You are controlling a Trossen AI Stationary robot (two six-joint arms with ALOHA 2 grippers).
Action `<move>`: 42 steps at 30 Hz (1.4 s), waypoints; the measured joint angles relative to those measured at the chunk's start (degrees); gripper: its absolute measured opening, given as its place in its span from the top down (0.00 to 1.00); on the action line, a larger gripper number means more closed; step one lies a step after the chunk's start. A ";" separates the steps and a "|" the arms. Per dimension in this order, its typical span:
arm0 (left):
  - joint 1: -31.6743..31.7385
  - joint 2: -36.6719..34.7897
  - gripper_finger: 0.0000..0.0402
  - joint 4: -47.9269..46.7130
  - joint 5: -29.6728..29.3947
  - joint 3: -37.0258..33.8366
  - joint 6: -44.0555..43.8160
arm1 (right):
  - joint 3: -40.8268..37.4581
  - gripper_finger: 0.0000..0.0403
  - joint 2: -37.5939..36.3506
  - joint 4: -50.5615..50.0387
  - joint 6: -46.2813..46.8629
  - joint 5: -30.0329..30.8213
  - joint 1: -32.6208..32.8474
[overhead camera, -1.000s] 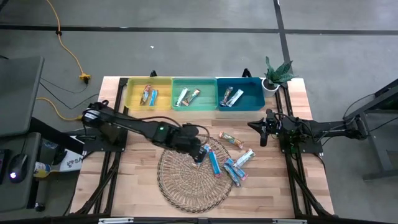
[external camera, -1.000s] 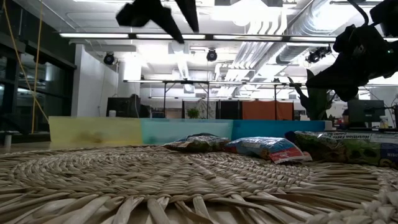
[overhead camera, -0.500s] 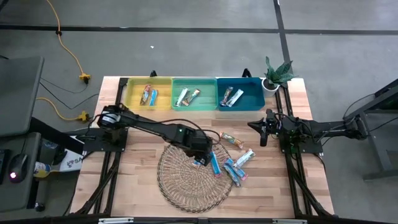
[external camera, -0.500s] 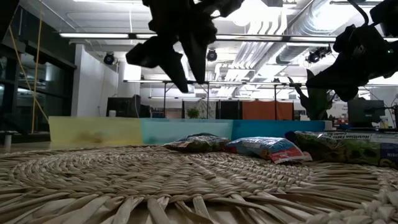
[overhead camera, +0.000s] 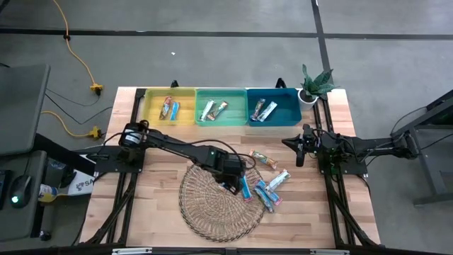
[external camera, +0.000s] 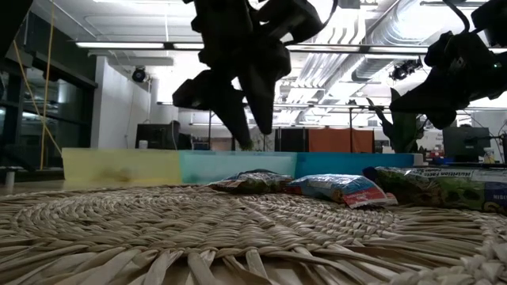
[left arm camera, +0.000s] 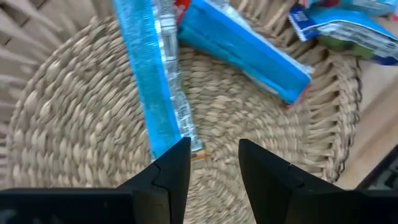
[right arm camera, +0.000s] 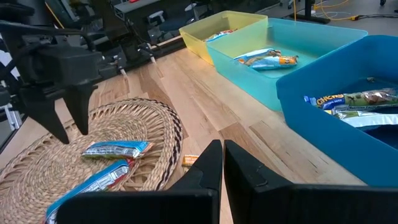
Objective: Pick and place Granola Bars by type
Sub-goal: Put the yellow granola bar into the green bin
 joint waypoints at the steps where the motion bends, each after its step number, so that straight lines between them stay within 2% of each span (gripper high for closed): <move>1: 0.00 0.00 0.67 0.25 0.40 0.00 0.58 | 0.00 1.00 0.01 0.00 0.00 0.00 0.00; 5: 0.83 0.00 0.61 1.17 3.18 0.00 2.33 | 0.00 1.00 0.00 0.00 0.01 0.00 -0.01; 13: 2.90 0.00 0.32 0.68 0.70 0.00 2.50 | 0.00 1.00 0.01 0.00 0.00 0.00 0.00; 16: 3.58 0.22 0.25 0.45 -0.03 0.02 2.35 | 0.00 1.00 0.00 0.00 -0.01 0.00 -0.01; 28: 3.68 4.75 0.24 -4.86 -2.59 -0.03 1.23 | -0.04 1.00 0.68 0.04 0.01 0.00 0.00; 42: 3.68 5.89 0.24 -2.04 -1.59 0.01 0.78 | -0.04 1.00 1.45 0.01 0.01 0.00 0.01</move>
